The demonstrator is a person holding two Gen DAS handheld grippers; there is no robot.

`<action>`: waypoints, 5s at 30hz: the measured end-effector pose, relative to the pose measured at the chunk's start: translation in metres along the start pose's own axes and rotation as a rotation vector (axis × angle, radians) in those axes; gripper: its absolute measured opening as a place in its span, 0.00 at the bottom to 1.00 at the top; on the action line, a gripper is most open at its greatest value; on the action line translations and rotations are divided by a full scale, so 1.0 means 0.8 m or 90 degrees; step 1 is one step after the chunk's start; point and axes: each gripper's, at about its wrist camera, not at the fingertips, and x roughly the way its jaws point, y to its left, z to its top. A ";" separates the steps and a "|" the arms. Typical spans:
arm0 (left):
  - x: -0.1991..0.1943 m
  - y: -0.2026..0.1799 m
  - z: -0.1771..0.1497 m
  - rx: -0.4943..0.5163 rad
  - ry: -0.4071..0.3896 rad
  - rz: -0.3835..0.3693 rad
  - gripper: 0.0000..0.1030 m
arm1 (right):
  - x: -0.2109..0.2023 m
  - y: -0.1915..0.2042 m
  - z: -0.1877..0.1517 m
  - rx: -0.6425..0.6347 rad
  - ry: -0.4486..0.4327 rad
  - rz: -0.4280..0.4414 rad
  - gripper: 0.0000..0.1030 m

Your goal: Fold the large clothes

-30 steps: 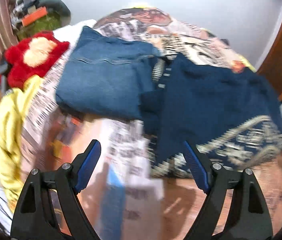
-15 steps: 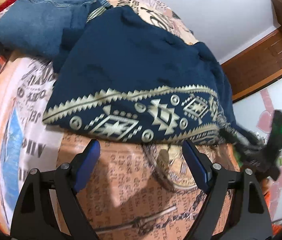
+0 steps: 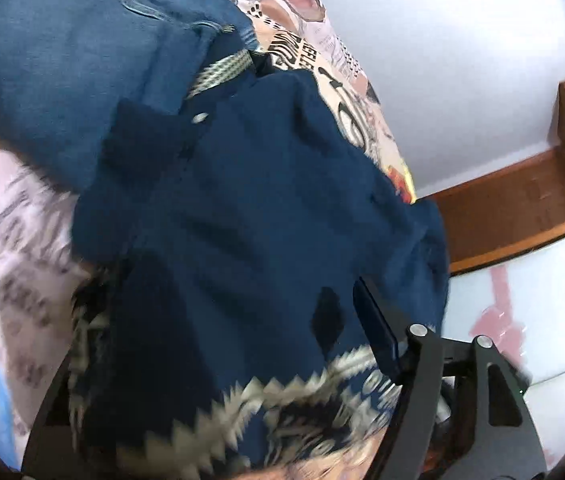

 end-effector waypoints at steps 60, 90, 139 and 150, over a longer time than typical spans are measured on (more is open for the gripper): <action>0.073 -0.295 -0.177 0.642 0.022 0.224 0.11 | -0.151 -0.090 -0.071 0.213 -0.057 -0.014 1.00; -0.039 -0.169 -0.094 0.481 0.028 0.241 0.85 | -0.086 -0.008 0.041 0.097 -0.066 0.067 1.00; 0.074 -0.117 0.019 0.245 0.185 0.002 0.69 | 0.077 -0.080 0.111 0.176 0.061 0.361 0.42; -0.056 -0.175 0.022 0.351 0.063 0.000 0.48 | -0.015 0.002 0.152 0.094 -0.025 0.320 0.30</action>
